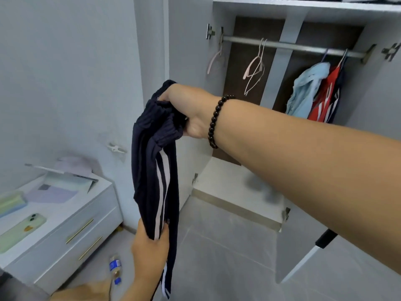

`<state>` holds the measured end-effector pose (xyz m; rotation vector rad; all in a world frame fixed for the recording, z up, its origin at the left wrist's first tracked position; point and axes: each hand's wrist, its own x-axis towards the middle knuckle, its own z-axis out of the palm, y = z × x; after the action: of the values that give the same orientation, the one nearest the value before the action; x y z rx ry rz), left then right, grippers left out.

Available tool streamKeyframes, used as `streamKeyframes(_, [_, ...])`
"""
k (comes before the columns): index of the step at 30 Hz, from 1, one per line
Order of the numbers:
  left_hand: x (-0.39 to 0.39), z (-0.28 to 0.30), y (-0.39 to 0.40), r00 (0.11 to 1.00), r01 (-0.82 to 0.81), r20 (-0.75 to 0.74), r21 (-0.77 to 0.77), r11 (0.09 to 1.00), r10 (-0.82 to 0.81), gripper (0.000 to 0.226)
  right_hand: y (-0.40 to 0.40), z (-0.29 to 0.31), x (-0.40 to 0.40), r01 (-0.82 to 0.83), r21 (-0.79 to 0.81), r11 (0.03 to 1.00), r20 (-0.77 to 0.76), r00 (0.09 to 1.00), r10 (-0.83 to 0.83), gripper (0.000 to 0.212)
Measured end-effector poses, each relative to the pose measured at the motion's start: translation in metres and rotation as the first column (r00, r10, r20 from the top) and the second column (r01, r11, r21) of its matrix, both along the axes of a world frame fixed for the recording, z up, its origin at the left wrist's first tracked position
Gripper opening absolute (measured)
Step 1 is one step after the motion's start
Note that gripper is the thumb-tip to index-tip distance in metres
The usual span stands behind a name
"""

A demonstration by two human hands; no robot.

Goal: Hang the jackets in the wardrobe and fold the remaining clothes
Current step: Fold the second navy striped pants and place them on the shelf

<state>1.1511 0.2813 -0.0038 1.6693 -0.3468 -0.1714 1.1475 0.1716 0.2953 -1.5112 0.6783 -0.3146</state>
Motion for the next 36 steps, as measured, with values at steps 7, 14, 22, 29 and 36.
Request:
streamKeyframes(7, [0.017, -0.11, 0.063, 0.996, -0.002, 0.09, 0.027, 1.0, 0.0, 0.029, 0.036, -0.065, -0.037, -0.013, -0.07, 0.997, 0.138, 0.99, 0.023, 0.025])
streamKeyframes(14, [0.019, -0.115, 0.16, 0.927, 0.191, 0.297, 0.15, 0.97, -0.229, 0.048, 0.083, -0.078, -0.096, 0.084, -0.074, 0.994, 0.128, 0.989, -0.074, 0.025])
streamKeyframes(22, [-0.052, -0.108, 0.215, 0.542, 0.72, 0.252, 0.353, 0.597, -0.802, 0.045, 0.082, -0.133, -0.214, 0.129, -0.092, 0.987, -0.017, 0.991, -0.131, 0.028])
streamKeyframes(29, [-0.177, -0.158, 0.196, 0.234, 0.884, 0.084, 0.396, 0.248, -0.968, 0.062, 0.074, -0.165, -0.34, 0.298, -0.145, 0.944, -0.231, 0.917, -0.325, 0.028])
streamKeyframes(36, [-0.269, -0.161, 0.175, 0.087, 0.877, -0.008, 0.475, 0.073, -0.996, 0.063, 0.085, -0.183, -0.444, 0.441, -0.148, 0.885, -0.276, 0.841, -0.465, 0.019])
